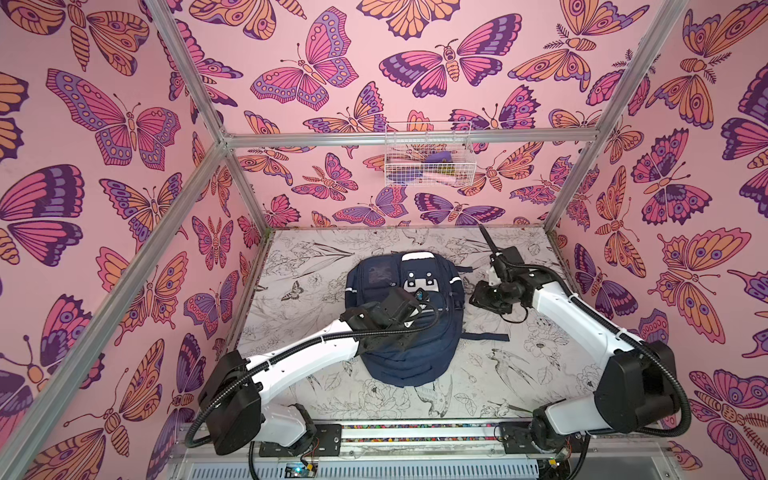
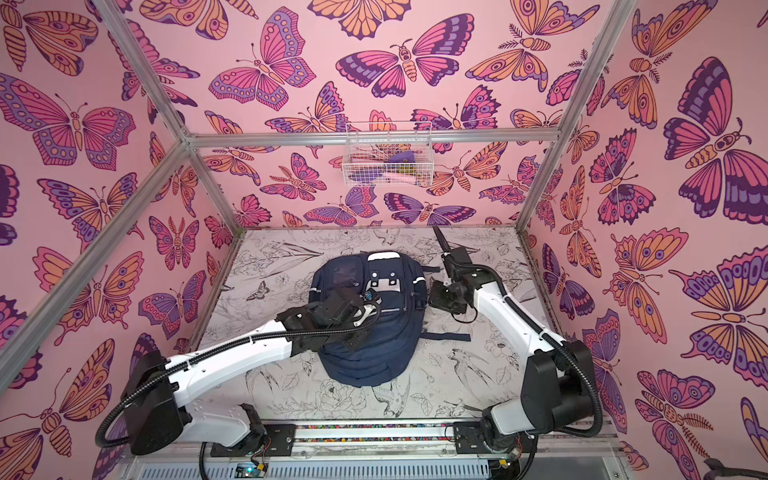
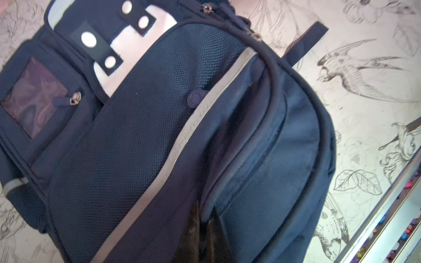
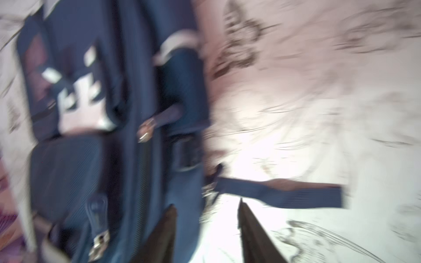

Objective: Pack the student bag
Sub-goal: 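Release the zipper and bag and lift both grippers away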

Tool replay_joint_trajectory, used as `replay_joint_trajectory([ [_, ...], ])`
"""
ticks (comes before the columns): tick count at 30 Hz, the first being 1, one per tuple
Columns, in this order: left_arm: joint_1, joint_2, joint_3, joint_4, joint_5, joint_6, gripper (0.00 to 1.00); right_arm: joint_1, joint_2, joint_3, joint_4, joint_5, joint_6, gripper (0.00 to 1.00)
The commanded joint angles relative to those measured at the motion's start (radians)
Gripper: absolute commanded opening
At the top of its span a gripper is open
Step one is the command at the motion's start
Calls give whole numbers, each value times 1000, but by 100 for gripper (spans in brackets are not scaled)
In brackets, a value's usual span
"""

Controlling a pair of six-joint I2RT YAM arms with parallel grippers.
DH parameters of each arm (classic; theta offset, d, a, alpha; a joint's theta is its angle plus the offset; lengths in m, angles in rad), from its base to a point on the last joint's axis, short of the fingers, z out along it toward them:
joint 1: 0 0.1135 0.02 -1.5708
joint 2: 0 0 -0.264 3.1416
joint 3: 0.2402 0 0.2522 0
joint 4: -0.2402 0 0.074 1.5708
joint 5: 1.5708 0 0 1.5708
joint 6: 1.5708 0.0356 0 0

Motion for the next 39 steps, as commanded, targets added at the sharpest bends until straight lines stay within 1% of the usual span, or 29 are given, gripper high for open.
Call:
replay_joint_trajectory([
  [1, 17, 8, 32, -125, -6, -66, 10, 21, -95, 44, -98, 90, -8, 59],
  [2, 17, 9, 41, -124, 11, -79, 29, 22, -125, 44, -107, 80, -12, 63],
  [3, 17, 7, 49, -123, 27, -94, 41, 22, -152, 45, -112, 70, -14, 67],
  [4, 17, 1, 56, -124, 46, -115, 50, 22, -180, 50, -128, 65, -14, 71],
  [5, 17, -10, 58, -121, 64, -139, 56, 22, -206, 56, -147, 64, -14, 72],
  [8, 17, -66, 46, -86, 92, -198, 68, 24, -282, 68, -187, 72, -14, 74],
  [9, 17, -84, 46, -81, 97, -212, 79, 24, -309, 68, -191, 75, -17, 74],
  [10, 17, -105, 48, -80, 101, -229, 99, 24, -349, 64, -185, 76, -22, 74],
  [12, 17, -177, 56, -83, 97, -240, 100, 23, -414, 55, -171, 92, -24, 75],
  [14, 20, -235, 66, -92, 36, -246, 100, 24, -479, 36, -138, 115, -25, 75],
  [17, 33, -348, 64, -93, -144, -230, 100, 23, -555, 6, -94, 186, -37, 75],
  [18, 42, -380, 57, -92, -227, -226, 100, 24, -582, -15, -67, 211, -49, 76],
  [20, 78, -428, 32, -88, -346, -225, 100, 24, -621, -61, -15, 243, -81, 79],
  [21, 103, -447, 12, -86, -391, -222, 100, 23, -638, -96, 23, 264, -102, 79],
  [22, 137, -471, -10, -81, -413, -219, 100, 23, -649, -133, 51, 296, -111, 79],
  [24, 210, -497, -62, -76, -427, -231, 100, 22, -647, -162, 33, 399, -84, 80],
  [26, 283, -518, -146, -75, -450, -267, 100, 22, -638, -210, 23, 474, -66, 76],
  [28, 343, -531, -229, -53, -516, -293, 100, 22, -633, -274, 63, 552, -78, 76],
  [30, 392, -544, -317, 15, -564, -272, 100, 22, -628, -350, 135, 608, -104, 76],
  [33, 436, -565, -460, 234, -692, -197, 100, 21, -601, -438, 230, 722, -89, 76],
  [34, 457, -574, -506, 334, -701, -157, 100, 20, -592, -456, 257, 767, -78, 75],
  [35, 490, -581, -553, 459, -677, -104, 100, 21, -585, -470, 283, 811, -65, 75],
  [36, 526, -578, -591, 550, -673, -98, 100, 19, -578, -490, 325, 846, -76, 75],
  [37, 574, -566, -618, 619, -673, -98, 100, 15, -566, -512, 375, 871, -94, 76],
  [39, 672, -523, -637, 692, -673, -98, 100, 0, -527, -535, 441, 916, -118, 76],
])
